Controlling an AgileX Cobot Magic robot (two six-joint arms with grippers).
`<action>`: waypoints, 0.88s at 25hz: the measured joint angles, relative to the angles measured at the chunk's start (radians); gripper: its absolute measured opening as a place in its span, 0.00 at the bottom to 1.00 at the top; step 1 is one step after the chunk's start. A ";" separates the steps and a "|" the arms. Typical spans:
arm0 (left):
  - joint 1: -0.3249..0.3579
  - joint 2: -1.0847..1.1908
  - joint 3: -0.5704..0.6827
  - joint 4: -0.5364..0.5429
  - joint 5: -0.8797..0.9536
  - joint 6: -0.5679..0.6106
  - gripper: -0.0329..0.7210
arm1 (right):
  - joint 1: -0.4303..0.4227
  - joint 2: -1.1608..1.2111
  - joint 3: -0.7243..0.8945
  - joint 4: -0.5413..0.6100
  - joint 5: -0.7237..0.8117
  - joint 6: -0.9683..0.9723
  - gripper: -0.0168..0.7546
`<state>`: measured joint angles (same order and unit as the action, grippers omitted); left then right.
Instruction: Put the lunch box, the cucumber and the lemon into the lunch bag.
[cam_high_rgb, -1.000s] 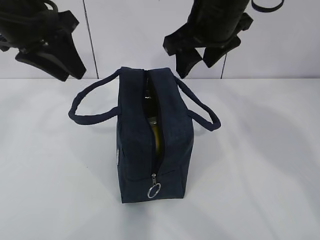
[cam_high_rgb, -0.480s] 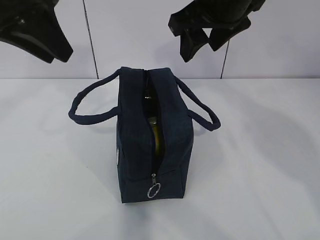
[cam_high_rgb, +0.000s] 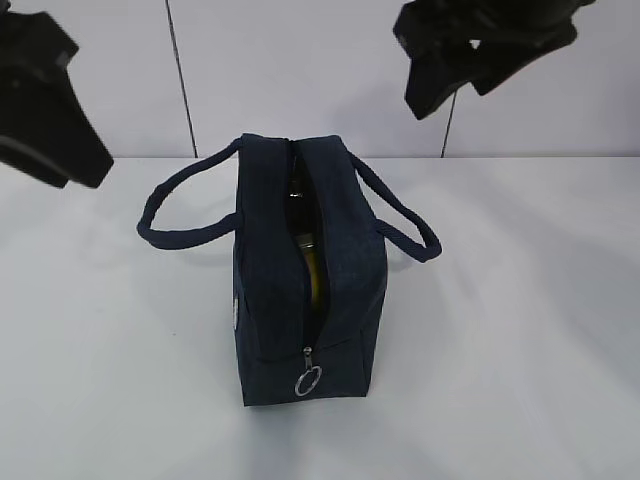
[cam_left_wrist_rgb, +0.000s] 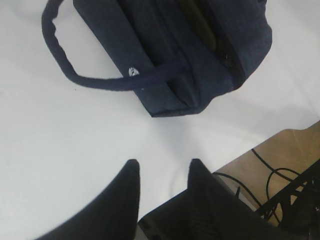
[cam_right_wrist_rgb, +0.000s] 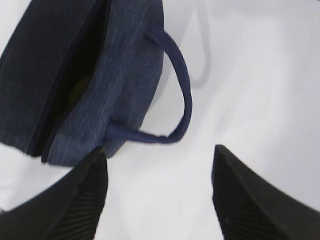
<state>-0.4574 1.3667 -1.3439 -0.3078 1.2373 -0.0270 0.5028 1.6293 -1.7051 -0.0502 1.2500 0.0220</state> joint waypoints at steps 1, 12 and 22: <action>-0.002 -0.019 0.022 0.000 0.000 -0.003 0.35 | 0.000 -0.035 0.027 0.000 0.000 0.000 0.63; -0.053 -0.115 0.106 0.002 0.006 -0.028 0.35 | 0.000 -0.474 0.452 0.030 -0.208 0.000 0.63; -0.213 -0.142 0.160 0.062 0.006 -0.038 0.33 | 0.000 -0.796 0.783 0.103 -0.439 -0.002 0.63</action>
<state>-0.6700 1.2243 -1.1836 -0.2455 1.2434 -0.0655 0.5028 0.8333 -0.9216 0.0529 0.8115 0.0195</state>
